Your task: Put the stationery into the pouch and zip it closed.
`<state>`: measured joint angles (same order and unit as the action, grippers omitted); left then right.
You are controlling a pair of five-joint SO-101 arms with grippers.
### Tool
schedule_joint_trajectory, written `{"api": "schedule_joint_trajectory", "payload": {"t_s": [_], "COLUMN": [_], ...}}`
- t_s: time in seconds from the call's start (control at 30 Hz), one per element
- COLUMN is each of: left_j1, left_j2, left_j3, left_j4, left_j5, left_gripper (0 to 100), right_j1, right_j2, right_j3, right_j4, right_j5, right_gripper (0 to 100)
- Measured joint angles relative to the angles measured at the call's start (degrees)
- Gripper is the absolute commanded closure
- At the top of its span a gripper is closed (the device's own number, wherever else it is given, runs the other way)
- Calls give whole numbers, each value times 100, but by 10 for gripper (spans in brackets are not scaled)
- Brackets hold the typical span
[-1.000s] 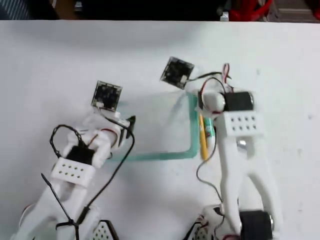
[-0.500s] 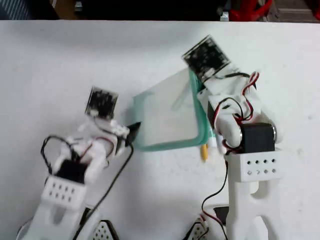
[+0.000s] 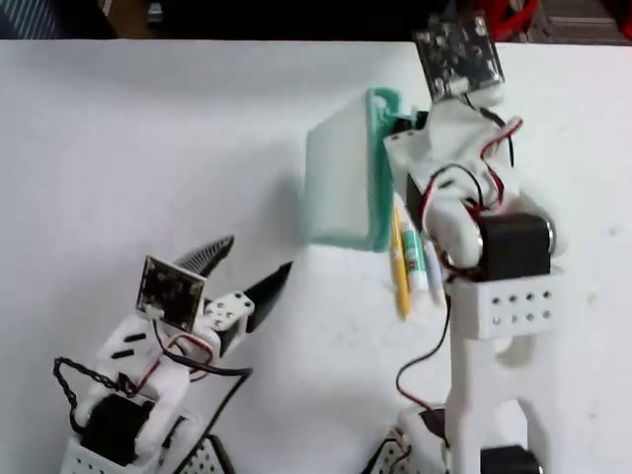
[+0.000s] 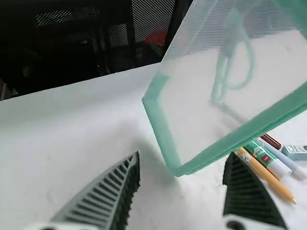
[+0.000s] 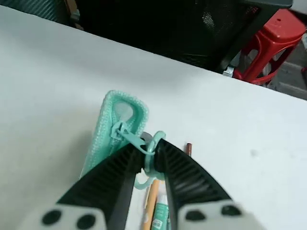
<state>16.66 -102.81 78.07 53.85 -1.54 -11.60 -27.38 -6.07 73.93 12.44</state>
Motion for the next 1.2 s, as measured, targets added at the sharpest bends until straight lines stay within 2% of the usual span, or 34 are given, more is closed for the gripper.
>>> {"api": "schedule_joint_trajectory", "payload": {"t_s": [0.23,0.4,0.73,0.9,1.1,1.2], "left_j1": [-18,-18,-18,-18,-18,273], "left_j2": [-18,-18,-44,-44,-44,-44], "left_j3": [9,-35,-79,-79,-79,-79], "left_j4": [0,53,105,105,105,149], "left_j5": [0,44,44,35,-396,-668], "left_gripper": [717,716,717,720,717,717], "right_j1": [-299,-299,-299,-299,-308,-404], "right_j2": [1099,1697,1916,2295,2892,2980], "right_j3": [-2189,-3103,-3270,-3279,-3279,-3288], "right_j4": [1143,1626,1662,1705,1908,1978], "right_j5": [-756,-1099,-1231,-1653,-1723,-1732], "right_gripper": [981,982,982,982,982,982]}}
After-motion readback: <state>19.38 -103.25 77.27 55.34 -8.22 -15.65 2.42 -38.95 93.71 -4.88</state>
